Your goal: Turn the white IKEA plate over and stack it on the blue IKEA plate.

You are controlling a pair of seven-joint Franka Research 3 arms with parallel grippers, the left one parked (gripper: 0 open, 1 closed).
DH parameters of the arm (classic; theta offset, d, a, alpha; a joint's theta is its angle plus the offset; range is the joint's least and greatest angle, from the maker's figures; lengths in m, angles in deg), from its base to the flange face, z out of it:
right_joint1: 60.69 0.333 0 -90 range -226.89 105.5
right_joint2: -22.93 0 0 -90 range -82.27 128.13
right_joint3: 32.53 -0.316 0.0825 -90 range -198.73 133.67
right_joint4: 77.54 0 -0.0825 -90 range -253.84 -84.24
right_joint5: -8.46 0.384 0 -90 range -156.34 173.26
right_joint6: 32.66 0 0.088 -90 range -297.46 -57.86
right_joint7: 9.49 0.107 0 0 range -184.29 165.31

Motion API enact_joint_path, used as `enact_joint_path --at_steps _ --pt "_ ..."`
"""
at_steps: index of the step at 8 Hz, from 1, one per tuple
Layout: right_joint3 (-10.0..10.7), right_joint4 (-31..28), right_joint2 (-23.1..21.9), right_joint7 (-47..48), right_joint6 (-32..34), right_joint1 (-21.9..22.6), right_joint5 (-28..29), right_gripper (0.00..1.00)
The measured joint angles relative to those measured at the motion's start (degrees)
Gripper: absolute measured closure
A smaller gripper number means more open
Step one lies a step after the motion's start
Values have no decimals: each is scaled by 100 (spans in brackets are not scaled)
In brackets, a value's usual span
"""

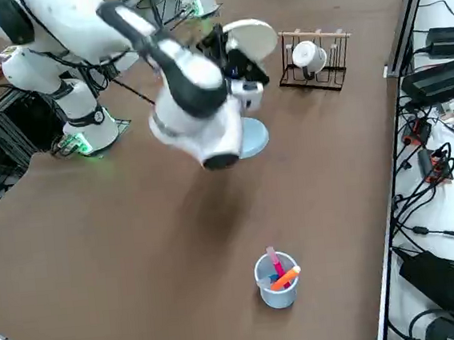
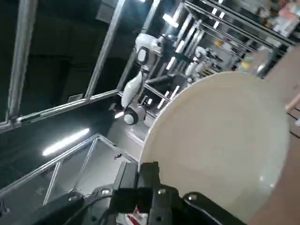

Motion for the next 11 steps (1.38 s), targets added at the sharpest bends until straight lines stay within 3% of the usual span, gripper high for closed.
enact_joint_path --at_steps 4,8,11 --pt "-54 -122 917 -1456 6 192 -277 97" --pt "-41 -117 1530 -2014 -332 256 -1002 97" --pt "24 24 1771 -2140 -566 172 -1180 97"
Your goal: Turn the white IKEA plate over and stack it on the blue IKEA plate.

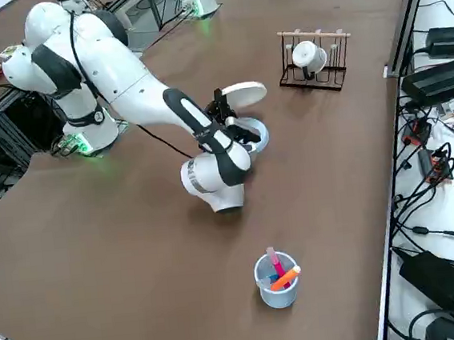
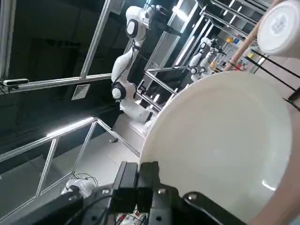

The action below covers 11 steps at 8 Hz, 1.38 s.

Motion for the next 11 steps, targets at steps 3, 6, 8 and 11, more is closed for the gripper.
enact_joint_path --at_steps 3,6,8,11 --pt "23 276 77 -30 -182 -49 -156 97" --pt "60 322 84 -30 -293 -49 -236 95" --pt "67 324 85 -30 -355 -49 -297 82" --pt "91 348 85 -31 -388 -60 -301 47"
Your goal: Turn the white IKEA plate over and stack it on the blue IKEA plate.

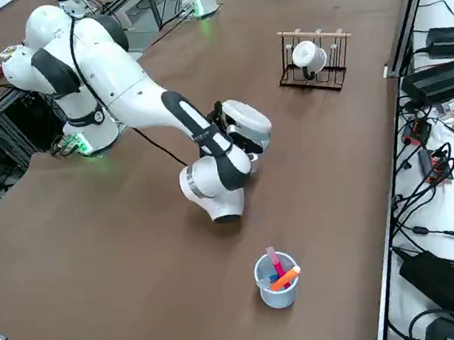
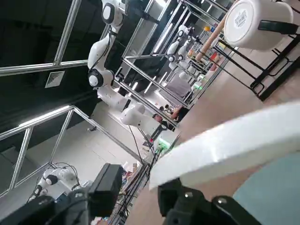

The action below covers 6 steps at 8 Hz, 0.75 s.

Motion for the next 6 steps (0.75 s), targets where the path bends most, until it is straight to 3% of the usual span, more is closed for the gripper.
enact_joint_path --at_steps 3,6 --pt "68 312 -3 -7 -11 -90 -137 35" --pt "132 637 -8 -61 -60 -110 -689 23"
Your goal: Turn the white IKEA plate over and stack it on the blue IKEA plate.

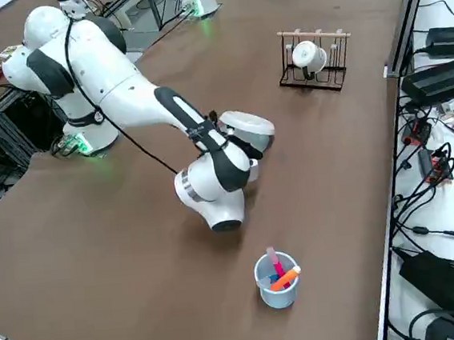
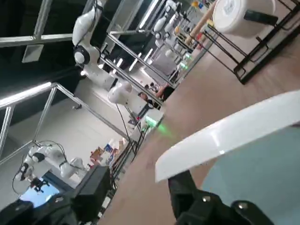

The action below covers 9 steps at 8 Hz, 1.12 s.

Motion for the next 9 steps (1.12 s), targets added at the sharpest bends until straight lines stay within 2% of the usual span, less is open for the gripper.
enact_joint_path --at_steps 2,4,6,9 --pt "-3 261 -11 -76 -333 0 -494 22" --pt "-3 683 -148 -83 -695 -3 -1249 22" --pt "5 1049 -446 -83 -890 -18 -2017 22" --pt "3 1900 -880 34 -992 6 -3300 22"
